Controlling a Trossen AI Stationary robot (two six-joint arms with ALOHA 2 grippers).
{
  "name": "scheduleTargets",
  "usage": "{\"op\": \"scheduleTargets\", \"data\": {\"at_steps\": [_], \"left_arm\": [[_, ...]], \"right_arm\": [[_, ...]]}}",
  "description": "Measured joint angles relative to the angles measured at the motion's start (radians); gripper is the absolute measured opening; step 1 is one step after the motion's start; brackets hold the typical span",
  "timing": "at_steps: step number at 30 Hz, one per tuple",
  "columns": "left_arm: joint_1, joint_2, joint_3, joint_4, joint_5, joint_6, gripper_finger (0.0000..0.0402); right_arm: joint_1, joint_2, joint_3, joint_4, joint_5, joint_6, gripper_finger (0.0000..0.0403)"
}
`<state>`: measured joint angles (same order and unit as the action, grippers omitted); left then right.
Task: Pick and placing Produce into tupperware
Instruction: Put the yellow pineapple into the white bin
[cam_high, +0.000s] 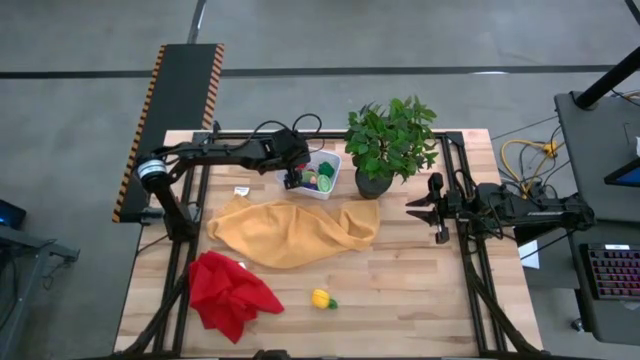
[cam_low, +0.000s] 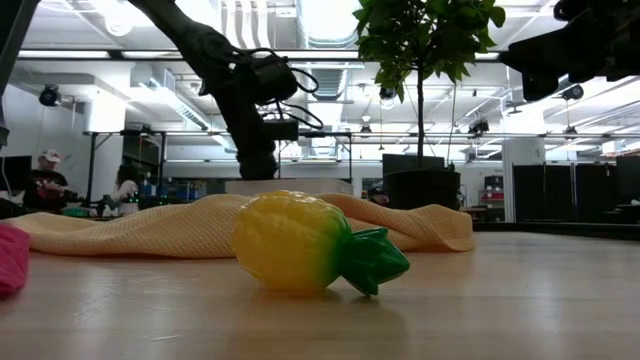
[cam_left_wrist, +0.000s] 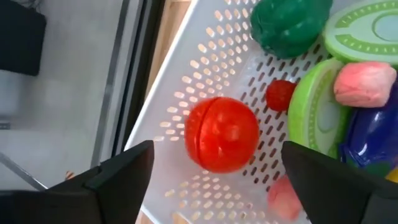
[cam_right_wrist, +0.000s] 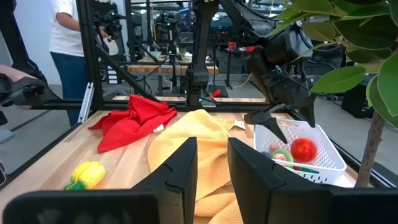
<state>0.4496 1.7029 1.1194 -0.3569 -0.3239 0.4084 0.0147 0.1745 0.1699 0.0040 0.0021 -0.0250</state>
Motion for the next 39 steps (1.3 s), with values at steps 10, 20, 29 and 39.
{"op": "scheduleTargets", "data": {"at_steps": [10,20,29,39], "left_arm": [[-0.092,-0.143,0.0,-0.153,-0.006,-0.036,0.0343],[-0.397,-0.355,0.0,-0.103,0.031,-0.063,0.0343],[-0.755,-0.276,0.038,-0.024,0.038,-0.149,0.0343],[-0.85,0.007,0.259,-0.212,0.126,-0.26,0.0343]], "right_arm": [[0.0,0.0,0.0,-0.002,0.0,-0.002,0.0069],[0.0,0.0,0.0,-0.005,0.0,-0.002,0.0079],[0.0,0.0,0.0,-0.004,0.0,-0.002,0.0069],[0.0,-0.002,0.0,-0.001,0.0,-0.002,0.0079]]}}
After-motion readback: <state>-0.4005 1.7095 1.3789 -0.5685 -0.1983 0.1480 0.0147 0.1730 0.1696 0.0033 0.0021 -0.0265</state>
